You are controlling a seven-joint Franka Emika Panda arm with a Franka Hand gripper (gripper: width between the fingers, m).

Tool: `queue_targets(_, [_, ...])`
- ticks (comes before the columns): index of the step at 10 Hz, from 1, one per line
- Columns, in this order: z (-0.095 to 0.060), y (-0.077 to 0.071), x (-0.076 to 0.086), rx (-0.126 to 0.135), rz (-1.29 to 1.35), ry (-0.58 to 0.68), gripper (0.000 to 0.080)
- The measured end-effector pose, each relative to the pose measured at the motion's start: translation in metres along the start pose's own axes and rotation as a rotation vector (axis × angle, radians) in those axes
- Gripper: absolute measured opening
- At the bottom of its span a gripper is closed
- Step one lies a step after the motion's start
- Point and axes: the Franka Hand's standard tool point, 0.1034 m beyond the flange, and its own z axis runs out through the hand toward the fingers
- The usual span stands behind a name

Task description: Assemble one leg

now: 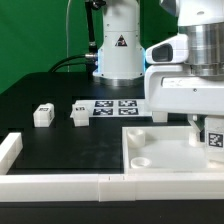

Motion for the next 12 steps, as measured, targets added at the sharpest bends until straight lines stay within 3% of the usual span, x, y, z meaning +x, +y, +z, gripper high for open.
queue_targets(3, [0.0004,0.0006,-0.0001,-0.01,0.365,0.011,0.0269])
queue_targets(7, [0.0014,0.0014,0.0018,0.004,0.877,0.006,0.0269])
queue_targets(9, [0.0015,0.0014,0.0018,0.01,0.903,-0.004,0.0269])
queue_targets(11, [0.0015,0.0011,0.0014,0.01,0.836,-0.004,0.0505])
queue_targets(12, [0.0014,0.0008,0.0012,0.01,0.8,-0.003,0.0505])
